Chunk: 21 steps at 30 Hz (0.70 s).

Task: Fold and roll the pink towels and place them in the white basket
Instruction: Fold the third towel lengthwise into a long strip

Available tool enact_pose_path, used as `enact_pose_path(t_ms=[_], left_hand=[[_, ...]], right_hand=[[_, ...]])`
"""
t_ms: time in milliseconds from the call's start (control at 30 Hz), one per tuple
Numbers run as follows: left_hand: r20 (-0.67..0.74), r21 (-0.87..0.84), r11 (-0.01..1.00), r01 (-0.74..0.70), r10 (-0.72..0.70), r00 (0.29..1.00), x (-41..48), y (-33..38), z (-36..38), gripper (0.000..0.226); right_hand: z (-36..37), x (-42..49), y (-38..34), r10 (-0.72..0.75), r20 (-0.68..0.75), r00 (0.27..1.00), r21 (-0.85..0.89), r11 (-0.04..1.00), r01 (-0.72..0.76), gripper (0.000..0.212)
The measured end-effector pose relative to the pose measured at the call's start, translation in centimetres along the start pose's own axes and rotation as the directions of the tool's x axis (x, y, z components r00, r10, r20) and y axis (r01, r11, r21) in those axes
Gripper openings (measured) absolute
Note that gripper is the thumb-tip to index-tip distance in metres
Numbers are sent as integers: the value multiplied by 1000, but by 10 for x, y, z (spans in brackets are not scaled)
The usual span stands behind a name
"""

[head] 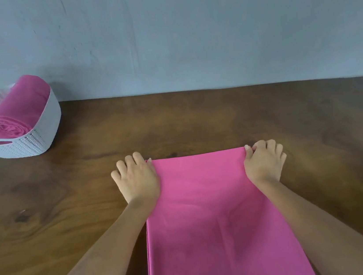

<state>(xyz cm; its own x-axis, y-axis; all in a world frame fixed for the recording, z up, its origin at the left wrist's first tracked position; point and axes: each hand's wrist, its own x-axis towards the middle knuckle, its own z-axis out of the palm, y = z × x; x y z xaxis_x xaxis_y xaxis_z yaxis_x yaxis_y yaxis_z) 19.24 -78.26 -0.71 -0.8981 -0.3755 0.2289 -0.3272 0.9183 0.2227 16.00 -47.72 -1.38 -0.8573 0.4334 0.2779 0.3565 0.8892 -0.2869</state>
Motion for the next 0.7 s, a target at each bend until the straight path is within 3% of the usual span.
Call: enact_pose_path(t_ms=[700], left_hand=[[-32,56,997,55,-54,998,167,63,55,31]], right_hand=[[77,177,-73,-84,3,996,-44,995,84,37]])
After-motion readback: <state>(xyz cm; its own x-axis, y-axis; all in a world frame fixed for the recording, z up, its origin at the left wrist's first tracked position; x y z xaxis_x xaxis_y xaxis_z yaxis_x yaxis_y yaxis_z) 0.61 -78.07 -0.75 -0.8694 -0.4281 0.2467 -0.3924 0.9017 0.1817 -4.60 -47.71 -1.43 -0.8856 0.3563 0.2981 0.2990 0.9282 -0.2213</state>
